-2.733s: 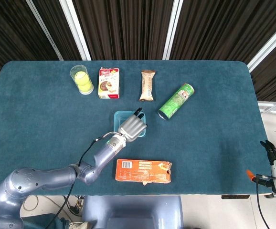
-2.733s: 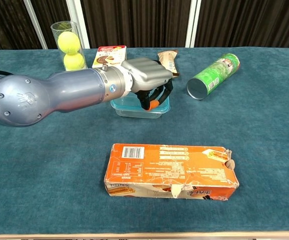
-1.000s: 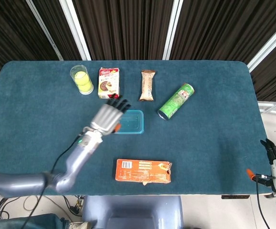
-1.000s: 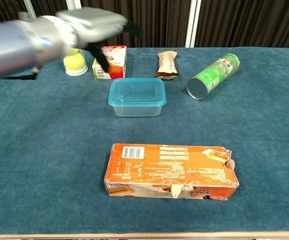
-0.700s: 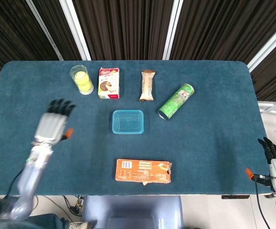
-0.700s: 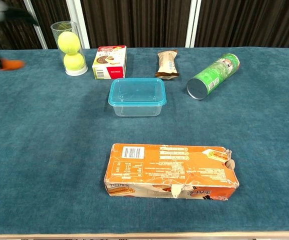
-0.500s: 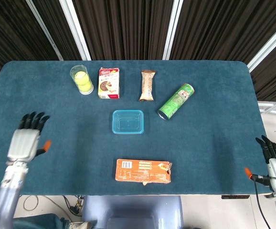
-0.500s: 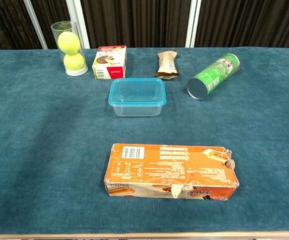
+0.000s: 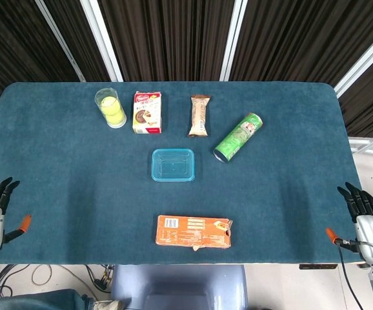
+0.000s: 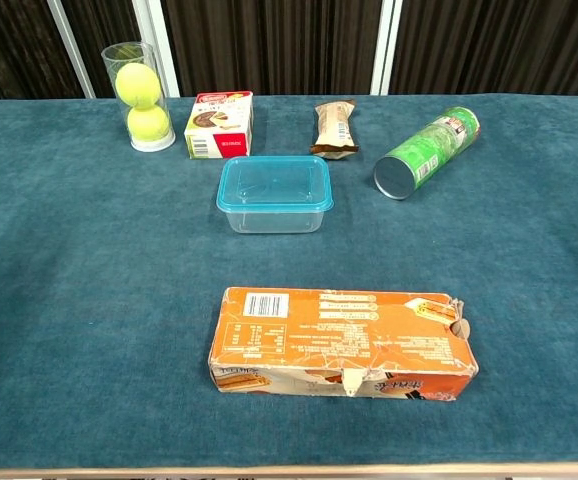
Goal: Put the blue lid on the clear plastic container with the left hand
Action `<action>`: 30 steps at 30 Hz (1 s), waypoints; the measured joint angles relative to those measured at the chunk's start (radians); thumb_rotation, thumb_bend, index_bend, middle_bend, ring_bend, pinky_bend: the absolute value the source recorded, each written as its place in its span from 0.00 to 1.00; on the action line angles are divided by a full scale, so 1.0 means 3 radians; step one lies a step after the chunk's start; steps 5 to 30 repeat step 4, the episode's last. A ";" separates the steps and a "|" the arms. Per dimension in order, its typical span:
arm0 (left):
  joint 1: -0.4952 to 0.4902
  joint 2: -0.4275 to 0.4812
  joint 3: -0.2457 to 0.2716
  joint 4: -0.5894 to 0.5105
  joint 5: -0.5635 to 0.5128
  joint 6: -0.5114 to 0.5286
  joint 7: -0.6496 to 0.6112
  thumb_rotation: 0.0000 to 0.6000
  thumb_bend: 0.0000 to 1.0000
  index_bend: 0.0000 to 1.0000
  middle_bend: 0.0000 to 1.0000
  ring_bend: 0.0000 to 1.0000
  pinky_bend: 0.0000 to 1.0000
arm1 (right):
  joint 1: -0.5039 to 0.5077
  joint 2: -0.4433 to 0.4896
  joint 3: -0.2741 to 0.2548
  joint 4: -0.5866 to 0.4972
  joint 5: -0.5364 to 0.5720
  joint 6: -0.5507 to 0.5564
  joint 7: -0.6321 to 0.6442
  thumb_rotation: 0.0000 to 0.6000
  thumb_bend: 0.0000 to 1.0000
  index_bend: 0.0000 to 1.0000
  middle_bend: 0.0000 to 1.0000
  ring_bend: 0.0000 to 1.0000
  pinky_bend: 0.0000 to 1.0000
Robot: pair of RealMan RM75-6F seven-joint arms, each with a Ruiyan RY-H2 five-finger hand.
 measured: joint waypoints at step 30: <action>0.0082 0.0087 -0.0048 -0.0059 0.0004 -0.0010 -0.0080 1.00 0.30 0.12 0.06 0.00 0.05 | -0.0002 0.0001 -0.0012 -0.0012 0.0007 -0.0002 -0.0015 1.00 0.29 0.09 0.00 0.00 0.00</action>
